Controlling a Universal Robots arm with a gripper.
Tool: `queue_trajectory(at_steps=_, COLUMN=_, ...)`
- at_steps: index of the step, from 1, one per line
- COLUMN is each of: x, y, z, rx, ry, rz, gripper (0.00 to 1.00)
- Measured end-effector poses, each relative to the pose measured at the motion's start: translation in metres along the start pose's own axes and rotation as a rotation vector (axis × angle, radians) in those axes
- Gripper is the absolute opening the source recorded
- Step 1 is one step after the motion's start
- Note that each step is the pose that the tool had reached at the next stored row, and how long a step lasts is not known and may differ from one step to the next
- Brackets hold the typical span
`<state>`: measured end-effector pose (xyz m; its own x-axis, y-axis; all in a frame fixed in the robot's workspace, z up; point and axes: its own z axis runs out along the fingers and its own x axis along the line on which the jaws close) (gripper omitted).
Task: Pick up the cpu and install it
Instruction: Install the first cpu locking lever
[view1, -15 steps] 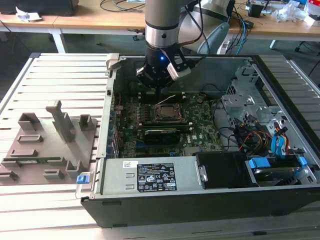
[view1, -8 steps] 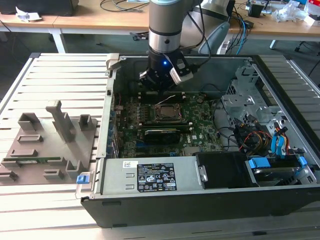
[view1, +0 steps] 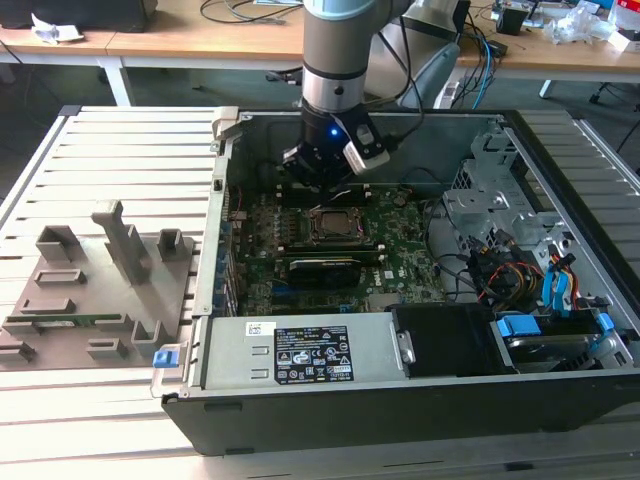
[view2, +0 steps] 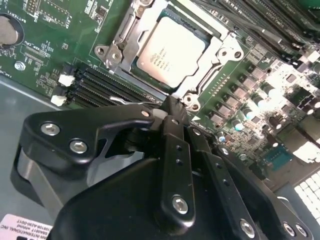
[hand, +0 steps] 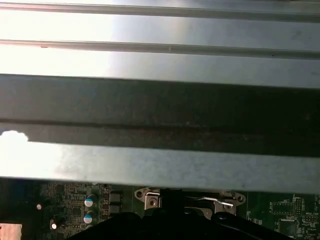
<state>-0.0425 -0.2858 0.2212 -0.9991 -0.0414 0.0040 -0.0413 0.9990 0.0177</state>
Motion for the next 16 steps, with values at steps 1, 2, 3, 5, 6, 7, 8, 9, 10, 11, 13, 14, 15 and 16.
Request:
queue_trajectory(at_steps=1, x=-0.0003, y=0.0007, z=0.0006, rx=0.0000, ry=0.0001, rz=-0.001, gripper=0.11)
queue_trajectory(at_steps=2, x=-0.0004, y=0.0025, z=0.0007, rx=-0.0003, ry=0.0001, rz=-0.003, gripper=0.11)
queue_trajectory(at_steps=3, x=-0.0005, y=0.0043, z=0.0008, rx=-0.0004, ry=0.0000, rz=-0.005, gripper=0.11)
queue_trajectory(at_steps=5, x=-0.0006, y=0.0069, z=0.0011, rx=-0.0002, ry=0.0003, rz=-0.014, gripper=0.11)
queue_trajectory(at_steps=6, x=-0.0006, y=0.0075, z=0.0013, rx=-0.0002, ry=0.0005, rz=-0.022, gripper=0.11)
queue_trajectory(at_steps=7, x=-0.0006, y=0.0078, z=0.0016, rx=-0.0003, ry=0.0006, rz=-0.033, gripper=0.11)
queue_trajectory(at_steps=8, x=-0.0007, y=0.0080, z=0.0018, rx=-0.0003, ry=0.0007, rz=-0.042, gripper=0.11)
queue_trajectory(at_steps=9, x=-0.0010, y=0.0080, z=0.0019, rx=-0.0001, ry=0.0009, rz=-0.044, gripper=0.11)
queue_trajectory(at_steps=10, x=-0.0016, y=0.0081, z=0.0021, rx=-0.0001, ry=0.0009, rz=-0.044, gripper=0.11)
queue_trajectory(at_steps=11, x=-0.0022, y=0.0081, z=0.0024, rx=-0.0001, ry=0.0010, rz=-0.044, gripper=0.11)
queue_trajectory(at_steps=13, x=-0.0038, y=0.0080, z=0.0028, rx=-0.0001, ry=0.0013, rz=-0.044, gripper=0.11)
queue_trajectory(at_steps=14, x=-0.0066, y=0.0078, z=0.0033, rx=-0.0003, ry=0.0021, rz=-0.044, gripper=0.11)
queue_trajectory(at_steps=15, x=-0.0097, y=0.0077, z=0.0038, rx=-0.0003, ry=0.0030, rz=-0.044, gripper=0.11)
queue_trajectory(at_steps=16, x=-0.0133, y=0.0075, z=0.0046, rx=-0.0003, ry=0.0043, rz=-0.044, gripper=0.11)
